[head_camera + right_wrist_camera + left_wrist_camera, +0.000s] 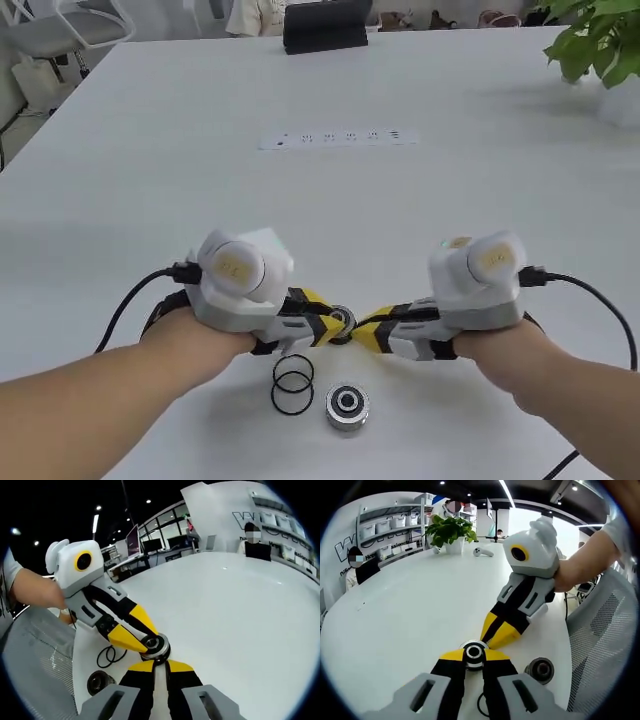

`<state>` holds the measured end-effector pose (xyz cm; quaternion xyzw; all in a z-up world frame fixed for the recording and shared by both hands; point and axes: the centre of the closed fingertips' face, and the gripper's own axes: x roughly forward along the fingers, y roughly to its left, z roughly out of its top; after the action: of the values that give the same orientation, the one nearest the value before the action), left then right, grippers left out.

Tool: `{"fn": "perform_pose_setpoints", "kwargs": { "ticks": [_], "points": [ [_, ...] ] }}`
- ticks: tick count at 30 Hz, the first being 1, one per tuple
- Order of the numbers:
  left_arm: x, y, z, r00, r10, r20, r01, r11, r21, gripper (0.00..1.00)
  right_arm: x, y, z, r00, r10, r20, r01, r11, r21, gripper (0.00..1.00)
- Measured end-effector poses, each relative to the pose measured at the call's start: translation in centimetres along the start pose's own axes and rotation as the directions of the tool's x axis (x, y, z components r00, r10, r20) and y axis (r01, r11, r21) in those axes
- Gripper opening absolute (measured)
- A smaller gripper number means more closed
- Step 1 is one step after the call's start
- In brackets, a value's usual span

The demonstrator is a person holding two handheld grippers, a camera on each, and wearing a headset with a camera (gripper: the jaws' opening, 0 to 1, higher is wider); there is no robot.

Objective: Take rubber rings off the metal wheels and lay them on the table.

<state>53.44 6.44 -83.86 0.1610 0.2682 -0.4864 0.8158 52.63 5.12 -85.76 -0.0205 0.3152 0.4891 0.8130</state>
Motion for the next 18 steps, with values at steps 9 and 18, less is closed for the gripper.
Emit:
{"fn": "perform_pose_setpoints", "kwargs": {
  "ticks": [9, 18],
  "points": [
    [0.02, 0.0, 0.01, 1.0, 0.002, 0.0, -0.002, 1.0, 0.004, 0.07, -0.08, -0.25, 0.12, 0.9999, -0.01, 0.014, 0.009, 0.997, 0.08, 0.0],
    [0.01, 0.0, 0.02, 1.0, 0.003, 0.001, -0.003, 1.0, 0.007, 0.07, -0.64, -0.4, 0.78, 0.9958, 0.011, 0.091, -0.035, 0.963, 0.266, 0.0]
  ]
}}
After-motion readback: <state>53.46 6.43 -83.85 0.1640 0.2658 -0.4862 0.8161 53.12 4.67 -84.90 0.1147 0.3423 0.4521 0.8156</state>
